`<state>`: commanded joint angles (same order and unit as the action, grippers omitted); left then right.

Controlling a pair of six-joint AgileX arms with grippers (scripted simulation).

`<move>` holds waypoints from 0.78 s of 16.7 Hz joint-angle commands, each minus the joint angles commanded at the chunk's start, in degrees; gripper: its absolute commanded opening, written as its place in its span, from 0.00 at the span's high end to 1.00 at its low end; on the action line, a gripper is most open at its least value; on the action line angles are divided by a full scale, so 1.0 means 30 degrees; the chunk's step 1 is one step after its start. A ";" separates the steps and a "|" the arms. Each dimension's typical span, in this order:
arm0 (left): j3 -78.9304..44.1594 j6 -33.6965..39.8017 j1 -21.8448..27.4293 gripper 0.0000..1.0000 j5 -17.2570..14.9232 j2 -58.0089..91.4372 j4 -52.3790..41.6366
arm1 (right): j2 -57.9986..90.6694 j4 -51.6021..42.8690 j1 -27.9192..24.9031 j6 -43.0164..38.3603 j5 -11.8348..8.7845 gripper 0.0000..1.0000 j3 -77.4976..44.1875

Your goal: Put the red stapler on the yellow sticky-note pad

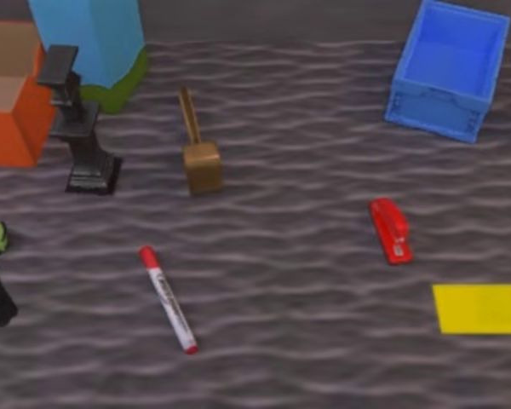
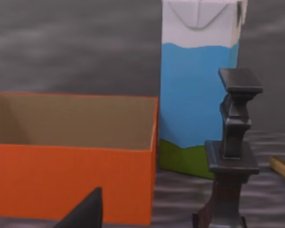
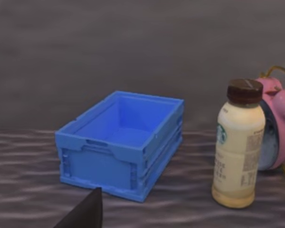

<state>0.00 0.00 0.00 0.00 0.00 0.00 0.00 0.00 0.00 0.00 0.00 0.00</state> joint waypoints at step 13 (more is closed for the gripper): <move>0.0000 0.0000 0.0000 0.00 0.0000 0.0000 0.0000 | 1.2956 -0.7946 -0.2607 -0.1294 -0.0125 0.00 -1.1830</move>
<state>0.00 0.00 0.00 0.00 0.00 0.00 38.87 -23.84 -7.82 -3.88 -0.37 -35.49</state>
